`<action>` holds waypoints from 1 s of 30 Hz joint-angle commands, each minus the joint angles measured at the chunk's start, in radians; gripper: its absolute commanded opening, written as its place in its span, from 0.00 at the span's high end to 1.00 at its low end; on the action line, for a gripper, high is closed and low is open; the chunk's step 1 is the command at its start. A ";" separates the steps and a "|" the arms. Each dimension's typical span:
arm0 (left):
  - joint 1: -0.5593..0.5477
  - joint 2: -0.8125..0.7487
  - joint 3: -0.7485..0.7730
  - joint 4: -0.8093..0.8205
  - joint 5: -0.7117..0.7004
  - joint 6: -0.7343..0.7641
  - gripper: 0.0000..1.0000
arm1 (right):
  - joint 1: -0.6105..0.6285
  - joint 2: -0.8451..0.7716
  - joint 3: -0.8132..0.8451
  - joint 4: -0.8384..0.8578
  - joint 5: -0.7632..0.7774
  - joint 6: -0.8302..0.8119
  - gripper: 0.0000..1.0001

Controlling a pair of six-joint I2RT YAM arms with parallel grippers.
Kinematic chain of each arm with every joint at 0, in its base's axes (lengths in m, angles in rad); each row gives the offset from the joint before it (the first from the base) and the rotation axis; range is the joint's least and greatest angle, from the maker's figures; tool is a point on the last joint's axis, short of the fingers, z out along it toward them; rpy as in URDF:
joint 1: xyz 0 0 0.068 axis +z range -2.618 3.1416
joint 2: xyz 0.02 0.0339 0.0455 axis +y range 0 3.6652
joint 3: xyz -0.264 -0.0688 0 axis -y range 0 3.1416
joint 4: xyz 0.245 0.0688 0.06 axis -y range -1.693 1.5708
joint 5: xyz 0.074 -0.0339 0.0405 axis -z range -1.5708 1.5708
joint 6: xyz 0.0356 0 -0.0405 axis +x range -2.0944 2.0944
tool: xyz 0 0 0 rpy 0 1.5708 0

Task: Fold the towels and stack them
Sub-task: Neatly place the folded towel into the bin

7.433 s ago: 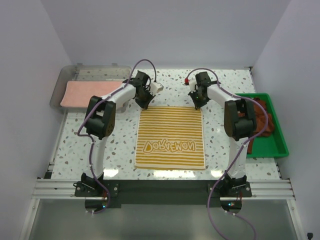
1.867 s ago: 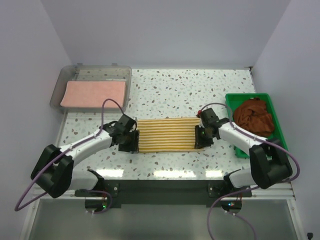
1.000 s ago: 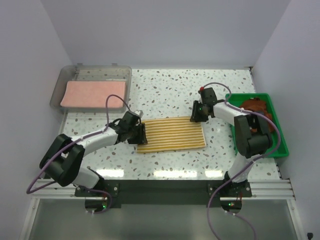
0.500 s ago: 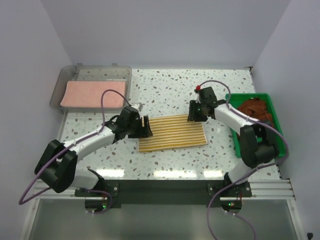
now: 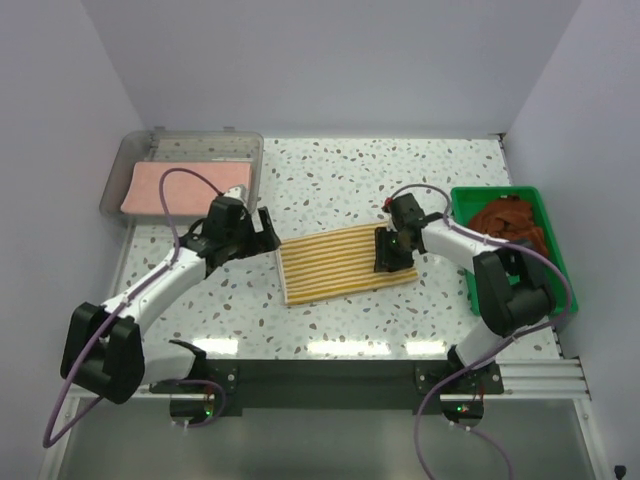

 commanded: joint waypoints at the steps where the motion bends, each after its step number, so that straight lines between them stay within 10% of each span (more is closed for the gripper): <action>1: 0.019 -0.068 -0.011 -0.028 -0.056 0.055 0.00 | -0.099 0.099 0.055 -0.011 0.110 -0.060 0.52; 11: 0.030 -0.246 -0.098 -0.048 -0.137 0.116 0.00 | -0.069 0.035 0.227 -0.060 0.160 -0.210 0.33; 19: 0.033 -0.283 -0.189 0.002 -0.163 0.092 0.00 | 0.308 -0.074 0.206 -0.099 0.246 -0.235 0.09; 30: 0.036 -0.253 -0.183 -0.017 -0.180 0.063 0.00 | 0.609 0.099 0.335 -0.108 0.289 -0.325 0.19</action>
